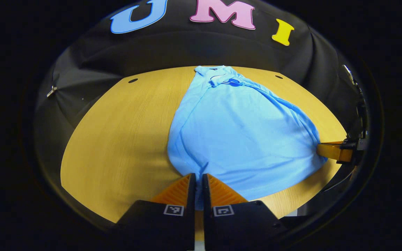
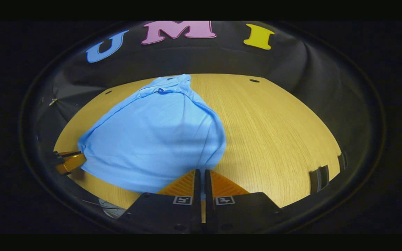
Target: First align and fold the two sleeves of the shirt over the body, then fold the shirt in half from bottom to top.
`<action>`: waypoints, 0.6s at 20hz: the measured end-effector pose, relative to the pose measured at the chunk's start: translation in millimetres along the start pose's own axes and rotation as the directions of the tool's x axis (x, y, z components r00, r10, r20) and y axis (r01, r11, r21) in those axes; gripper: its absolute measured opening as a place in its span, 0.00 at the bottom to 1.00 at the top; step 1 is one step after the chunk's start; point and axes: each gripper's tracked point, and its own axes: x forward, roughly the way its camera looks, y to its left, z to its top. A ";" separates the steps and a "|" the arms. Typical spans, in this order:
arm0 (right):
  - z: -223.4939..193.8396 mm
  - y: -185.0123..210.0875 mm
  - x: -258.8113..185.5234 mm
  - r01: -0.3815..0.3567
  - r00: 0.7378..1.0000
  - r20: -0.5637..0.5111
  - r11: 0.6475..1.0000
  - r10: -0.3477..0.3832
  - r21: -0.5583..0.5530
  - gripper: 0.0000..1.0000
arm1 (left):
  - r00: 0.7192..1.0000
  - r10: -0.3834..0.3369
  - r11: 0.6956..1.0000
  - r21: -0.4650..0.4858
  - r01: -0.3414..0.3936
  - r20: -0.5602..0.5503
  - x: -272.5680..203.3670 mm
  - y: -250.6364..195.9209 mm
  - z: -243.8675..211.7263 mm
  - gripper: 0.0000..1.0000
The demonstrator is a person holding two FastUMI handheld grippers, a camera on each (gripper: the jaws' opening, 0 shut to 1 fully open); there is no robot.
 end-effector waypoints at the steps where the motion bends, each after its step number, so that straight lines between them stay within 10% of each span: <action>1: 1.2 2.6 1.3 -0.020 1.000 -0.008 1.000 0.020 -0.009 0.01 | 1.000 -0.001 1.000 -0.020 0.001 -0.004 0.6 -1.4 1.4 0.13; 4: 1.8 3.9 -0.4 -0.095 0.995 -0.028 0.995 0.095 -0.004 0.12 | 0.999 -0.049 0.995 -0.086 0.048 -0.013 0.5 -11.6 4.5 0.07; 12: 31.6 3.7 -20.0 -0.217 0.976 -0.004 0.974 0.218 -0.068 0.00 | 0.996 -0.071 0.987 -0.142 0.079 0.063 -39.5 -31.2 41.1 0.06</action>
